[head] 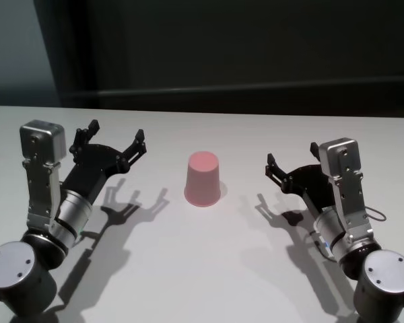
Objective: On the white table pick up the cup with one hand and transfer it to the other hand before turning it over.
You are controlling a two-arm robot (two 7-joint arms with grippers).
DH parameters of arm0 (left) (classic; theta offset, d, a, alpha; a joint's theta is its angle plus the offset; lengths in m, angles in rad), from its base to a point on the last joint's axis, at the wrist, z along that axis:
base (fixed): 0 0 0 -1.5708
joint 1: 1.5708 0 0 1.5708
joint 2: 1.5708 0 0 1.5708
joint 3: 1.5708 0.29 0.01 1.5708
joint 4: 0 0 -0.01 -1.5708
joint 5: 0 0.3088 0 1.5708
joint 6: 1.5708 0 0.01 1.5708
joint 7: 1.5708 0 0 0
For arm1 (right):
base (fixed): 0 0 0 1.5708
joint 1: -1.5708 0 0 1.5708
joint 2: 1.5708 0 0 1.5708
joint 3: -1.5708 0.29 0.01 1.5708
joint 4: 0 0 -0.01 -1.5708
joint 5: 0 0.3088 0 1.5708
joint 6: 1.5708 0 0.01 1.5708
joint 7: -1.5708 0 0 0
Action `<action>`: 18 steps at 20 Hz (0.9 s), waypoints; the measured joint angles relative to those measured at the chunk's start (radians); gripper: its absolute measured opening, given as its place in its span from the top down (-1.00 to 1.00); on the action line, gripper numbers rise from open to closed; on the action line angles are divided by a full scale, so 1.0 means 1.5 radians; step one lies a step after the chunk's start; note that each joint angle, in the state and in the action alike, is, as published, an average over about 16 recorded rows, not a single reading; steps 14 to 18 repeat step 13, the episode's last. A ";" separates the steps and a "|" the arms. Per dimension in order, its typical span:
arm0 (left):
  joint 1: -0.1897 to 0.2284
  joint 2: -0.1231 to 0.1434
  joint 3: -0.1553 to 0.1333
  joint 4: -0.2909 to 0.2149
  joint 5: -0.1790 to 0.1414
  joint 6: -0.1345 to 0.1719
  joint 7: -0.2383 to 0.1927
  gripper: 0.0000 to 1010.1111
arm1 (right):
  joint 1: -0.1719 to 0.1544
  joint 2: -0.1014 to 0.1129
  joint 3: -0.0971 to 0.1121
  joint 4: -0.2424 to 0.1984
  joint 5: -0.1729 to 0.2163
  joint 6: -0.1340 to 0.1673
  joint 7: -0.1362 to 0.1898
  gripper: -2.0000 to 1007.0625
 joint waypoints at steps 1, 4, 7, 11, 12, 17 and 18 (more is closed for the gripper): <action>0.000 0.000 0.000 0.000 0.000 0.000 0.000 -0.99 | 0.000 0.000 0.000 0.001 0.000 -0.001 0.000 -0.99; 0.000 0.000 0.000 0.000 0.000 0.000 0.000 -0.99 | 0.001 0.000 0.000 0.001 0.000 -0.001 0.000 -0.99; 0.000 0.000 0.000 0.000 0.000 0.000 0.000 -0.99 | 0.001 0.000 0.000 0.000 0.000 0.000 0.000 -0.99; 0.000 0.000 0.000 0.000 0.000 0.000 0.000 -0.99 | 0.000 0.000 0.000 -0.001 0.000 0.000 0.000 -0.99; 0.000 0.000 0.000 0.000 0.000 0.000 0.000 -0.99 | 0.000 0.000 0.000 -0.001 0.000 0.001 0.000 -0.99; 0.000 0.000 0.000 0.000 0.000 0.000 0.000 -0.99 | 0.000 0.000 0.000 -0.001 0.000 0.001 0.000 -0.99; 0.000 0.000 0.000 0.000 0.000 0.000 0.000 -0.99 | 0.000 0.000 0.000 -0.001 0.000 0.001 0.000 -0.99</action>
